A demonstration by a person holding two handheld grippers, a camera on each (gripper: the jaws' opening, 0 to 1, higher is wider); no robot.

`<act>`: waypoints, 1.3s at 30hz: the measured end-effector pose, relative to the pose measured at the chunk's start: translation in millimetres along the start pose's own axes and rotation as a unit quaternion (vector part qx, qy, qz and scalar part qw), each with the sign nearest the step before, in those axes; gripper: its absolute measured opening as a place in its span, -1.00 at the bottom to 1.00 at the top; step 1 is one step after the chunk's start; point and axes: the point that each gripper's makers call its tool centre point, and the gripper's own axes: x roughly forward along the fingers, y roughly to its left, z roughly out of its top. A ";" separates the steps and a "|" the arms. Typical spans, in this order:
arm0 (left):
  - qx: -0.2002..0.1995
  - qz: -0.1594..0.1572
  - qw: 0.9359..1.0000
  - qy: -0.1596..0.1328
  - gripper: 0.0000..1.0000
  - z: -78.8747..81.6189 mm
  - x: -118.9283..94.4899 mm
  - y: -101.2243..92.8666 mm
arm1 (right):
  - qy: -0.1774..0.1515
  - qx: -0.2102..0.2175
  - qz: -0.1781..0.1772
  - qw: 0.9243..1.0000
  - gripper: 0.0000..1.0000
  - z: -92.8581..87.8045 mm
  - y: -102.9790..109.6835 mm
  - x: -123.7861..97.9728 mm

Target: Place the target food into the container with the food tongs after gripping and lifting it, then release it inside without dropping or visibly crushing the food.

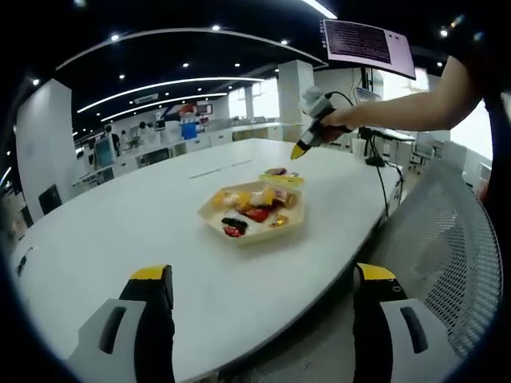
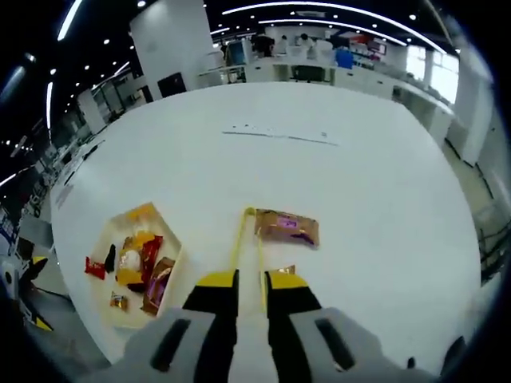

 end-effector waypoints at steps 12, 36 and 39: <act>0.000 0.000 1.000 0.002 0.79 -0.7 0.2 0.2 | 0.012 -0.017 0.003 1.000 -0.74 -1.6 5.8 7.6; -0.003 0.000 1.000 0.011 0.79 -3.1 0.9 0.3 | 0.074 -0.087 -0.031 0.993 -0.80 -19.0 -16.1 59.7; -0.002 -0.001 1.000 0.012 0.79 -3.3 1.0 -0.2 | 0.078 -0.087 -0.027 0.993 -0.80 -22.0 -14.9 63.4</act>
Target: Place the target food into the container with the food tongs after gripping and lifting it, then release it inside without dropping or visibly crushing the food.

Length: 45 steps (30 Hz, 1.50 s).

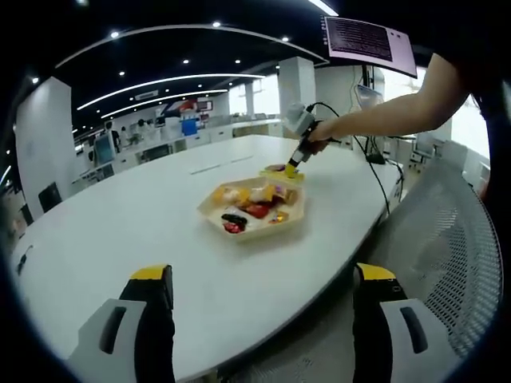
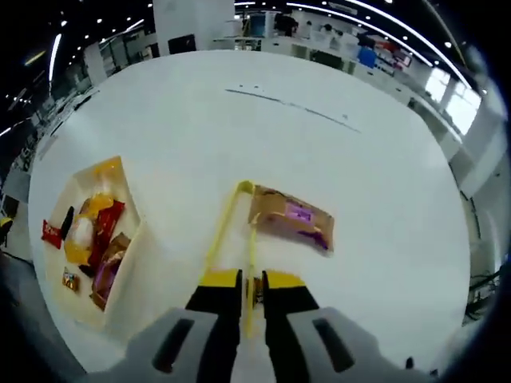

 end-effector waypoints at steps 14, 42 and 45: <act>0.004 -0.002 1.000 -0.001 0.80 1.6 -0.6 -0.3 | -0.011 0.001 -0.006 1.000 -0.98 -2.8 1.1 3.7; 0.023 -0.024 0.999 -0.013 0.77 21.6 -5.6 -11.9 | -0.086 0.019 0.028 0.996 -0.99 2.0 27.2 -58.1; 0.026 -0.025 0.999 -0.015 0.78 22.3 -6.8 -13.8 | -0.090 0.019 0.030 0.995 -0.99 -0.5 29.2 -64.5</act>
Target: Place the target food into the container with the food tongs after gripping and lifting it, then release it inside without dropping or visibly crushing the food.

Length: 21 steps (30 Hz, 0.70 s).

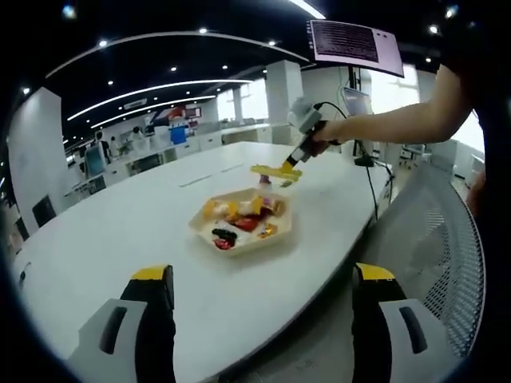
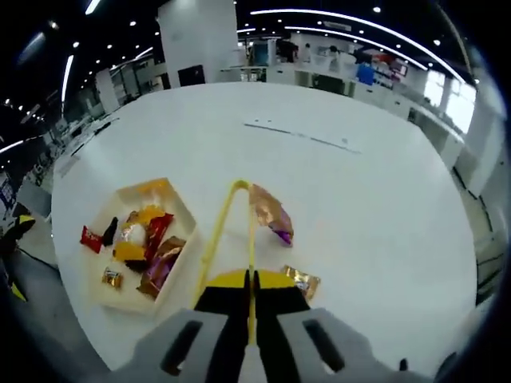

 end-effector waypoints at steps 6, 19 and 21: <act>0.009 0.002 1.000 -0.010 0.77 8.9 -3.7 -1.3 | -0.004 0.022 0.030 0.999 -0.99 -11.9 19.7 -6.4; 0.022 -0.036 0.998 -0.042 0.74 43.5 10.8 -19.1 | -0.054 -0.013 0.075 0.996 -0.99 0.1 67.3 -41.7; 0.011 -0.052 0.997 -0.053 0.70 53.6 13.8 -23.7 | -0.072 -0.027 0.095 0.992 -0.99 9.5 85.2 -52.0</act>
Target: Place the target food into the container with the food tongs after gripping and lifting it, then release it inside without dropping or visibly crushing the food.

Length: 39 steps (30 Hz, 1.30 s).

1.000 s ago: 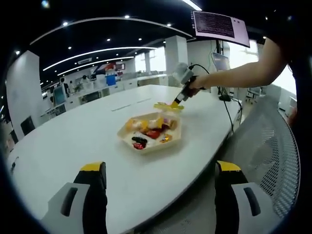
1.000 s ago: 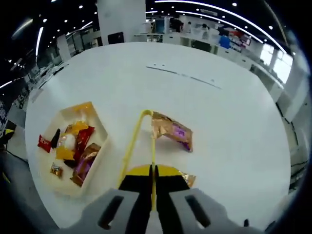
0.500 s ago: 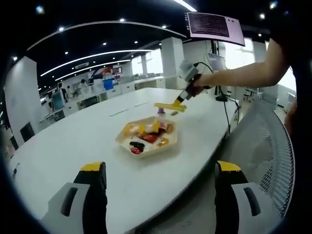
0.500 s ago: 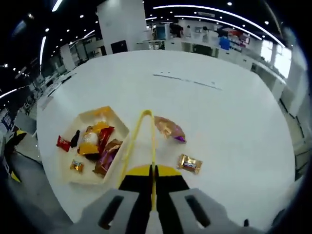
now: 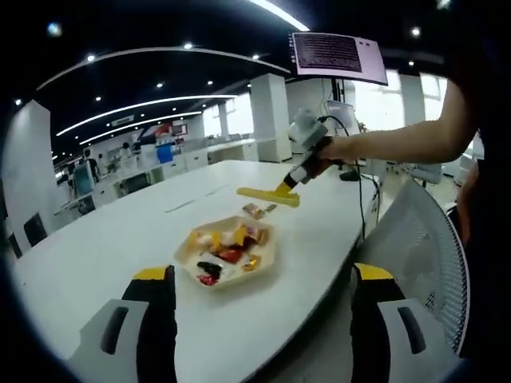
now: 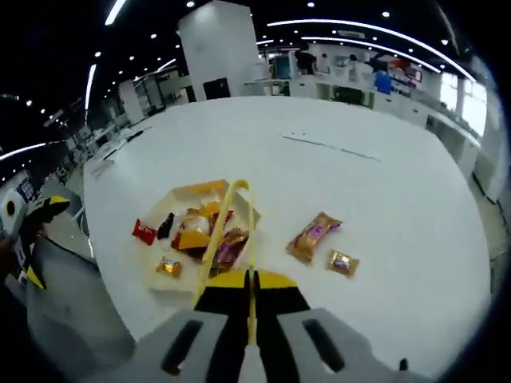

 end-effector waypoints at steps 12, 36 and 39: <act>-0.079 -0.087 0.991 -0.060 -0.02 46.6 22.3 -22.8 | -0.094 -0.039 0.199 0.975 -0.99 32.8 128.5 -30.1; -0.226 -0.209 0.941 -0.141 -0.88 93.6 10.1 -59.2 | -0.221 0.052 0.371 0.900 -0.99 61.4 183.1 -72.0; -0.217 -0.216 0.941 -0.143 -0.93 97.8 10.2 -61.1 | -0.231 0.052 0.378 0.895 -0.98 63.0 186.6 -77.8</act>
